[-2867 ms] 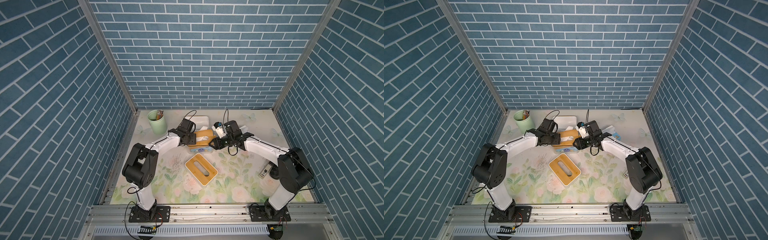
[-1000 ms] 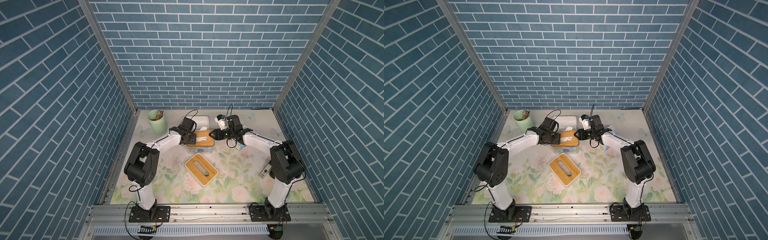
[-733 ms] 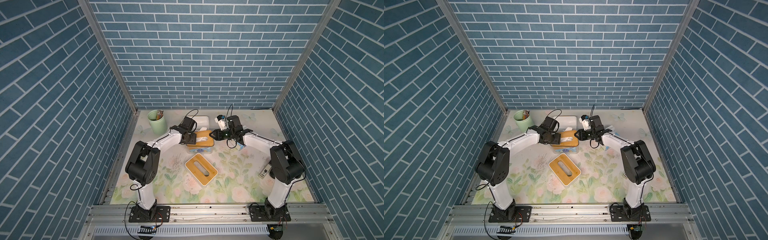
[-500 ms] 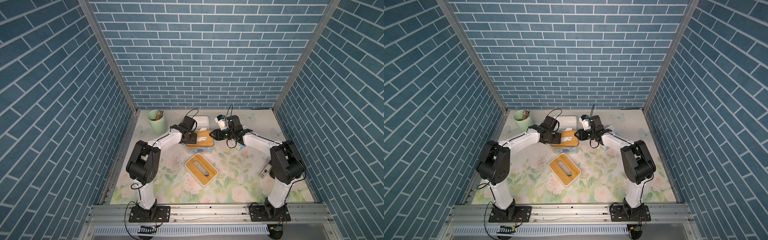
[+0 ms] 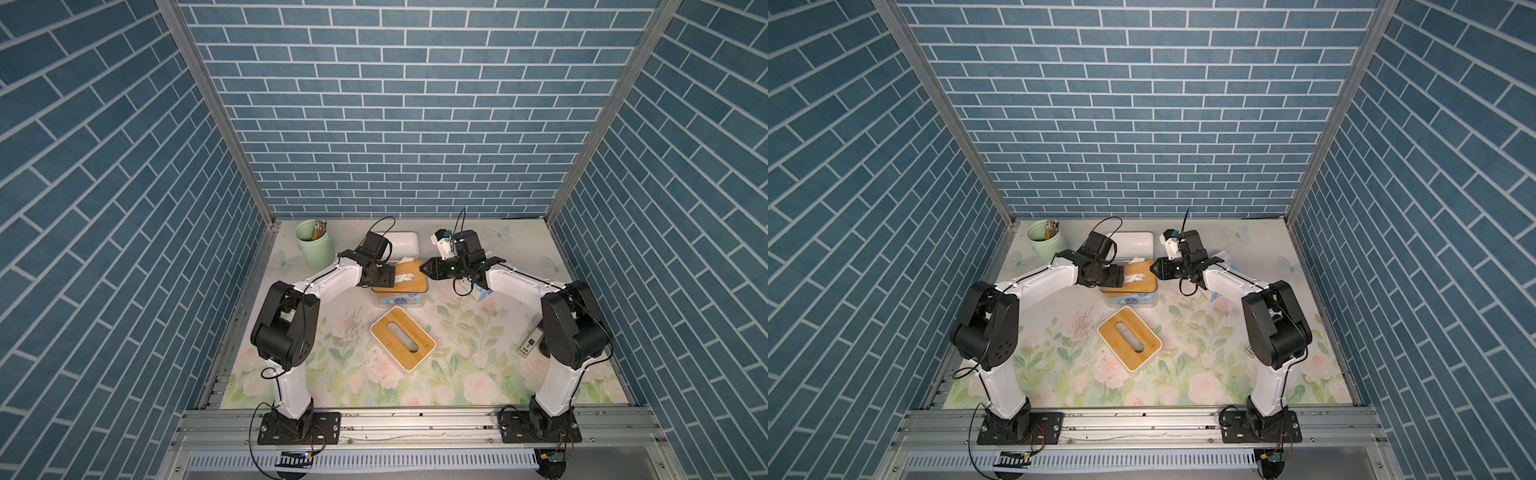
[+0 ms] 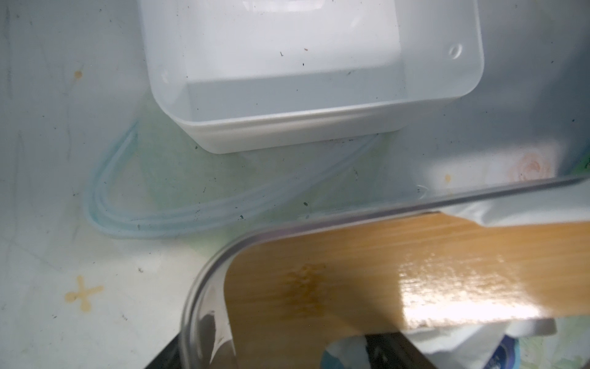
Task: Put the tissue paper into the tissue box
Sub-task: Close the box lid on the tissue box.
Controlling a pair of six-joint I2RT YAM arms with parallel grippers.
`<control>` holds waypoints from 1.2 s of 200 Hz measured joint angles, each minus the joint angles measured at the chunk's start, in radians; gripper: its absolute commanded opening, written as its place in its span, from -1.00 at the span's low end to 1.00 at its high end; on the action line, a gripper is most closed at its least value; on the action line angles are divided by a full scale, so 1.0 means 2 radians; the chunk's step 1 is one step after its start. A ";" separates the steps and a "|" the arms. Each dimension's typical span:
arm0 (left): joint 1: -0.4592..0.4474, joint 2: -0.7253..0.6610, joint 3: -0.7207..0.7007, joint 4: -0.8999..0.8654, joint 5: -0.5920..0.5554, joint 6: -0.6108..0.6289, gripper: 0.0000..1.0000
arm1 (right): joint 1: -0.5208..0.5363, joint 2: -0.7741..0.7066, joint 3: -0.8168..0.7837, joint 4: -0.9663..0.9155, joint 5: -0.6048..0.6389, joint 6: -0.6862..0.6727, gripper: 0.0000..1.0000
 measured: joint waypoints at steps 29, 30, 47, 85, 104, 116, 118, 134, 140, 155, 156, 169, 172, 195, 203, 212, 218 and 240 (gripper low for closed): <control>0.005 -0.008 -0.014 0.016 0.014 0.002 0.64 | -0.010 0.000 -0.013 0.018 -0.029 0.012 -0.31; 0.005 -0.008 -0.014 0.017 0.014 0.002 0.64 | -0.010 0.000 -0.013 0.018 -0.030 0.012 -0.30; 0.006 -0.014 -0.024 0.027 0.021 0.001 0.64 | -0.013 0.000 -0.016 0.018 -0.040 0.017 -0.22; 0.006 -0.025 -0.044 0.052 0.024 -0.002 0.64 | -0.016 0.000 -0.017 0.009 -0.062 0.017 0.04; 0.006 -0.028 -0.050 0.061 0.024 -0.002 0.64 | -0.017 -0.001 -0.017 0.002 -0.072 0.015 0.18; 0.006 -0.028 -0.050 0.063 0.025 -0.002 0.64 | -0.017 -0.002 -0.017 -0.005 -0.075 0.016 0.26; 0.006 -0.028 -0.050 0.063 0.025 -0.003 0.64 | -0.017 -0.002 -0.017 -0.006 -0.076 0.014 0.27; 0.006 -0.028 -0.050 0.066 0.028 -0.004 0.64 | -0.017 -0.008 -0.018 -0.015 -0.075 0.013 0.34; 0.005 -0.028 -0.050 0.067 0.029 -0.004 0.63 | -0.017 -0.011 -0.018 -0.017 -0.075 0.012 0.35; 0.005 -0.028 -0.050 0.069 0.031 -0.005 0.63 | -0.017 -0.021 -0.023 -0.021 -0.075 0.011 0.35; 0.005 -0.028 -0.050 0.069 0.031 -0.005 0.63 | -0.017 -0.021 -0.024 -0.022 -0.075 0.011 0.35; 0.004 -0.028 -0.050 0.070 0.032 -0.006 0.63 | -0.017 -0.029 -0.030 -0.023 -0.076 0.011 0.29; 0.004 -0.028 -0.050 0.070 0.032 -0.006 0.63 | -0.017 -0.031 -0.031 -0.023 -0.077 0.011 0.27; 0.004 -0.028 -0.050 0.070 0.032 -0.008 0.63 | -0.017 -0.035 -0.043 -0.019 -0.084 0.013 0.14; 0.004 -0.028 -0.050 0.070 0.032 -0.008 0.62 | -0.017 -0.035 -0.049 -0.015 -0.087 0.016 0.11; 0.004 -0.028 -0.050 0.070 0.032 -0.009 0.62 | -0.017 -0.035 -0.055 -0.011 -0.093 0.020 0.08; 0.004 -0.028 -0.050 0.070 0.032 -0.010 0.62 | -0.017 -0.035 -0.059 -0.007 -0.096 0.023 0.06; 0.004 -0.028 -0.050 0.070 0.033 -0.011 0.62 | -0.019 -0.035 -0.074 0.020 -0.108 0.044 -0.01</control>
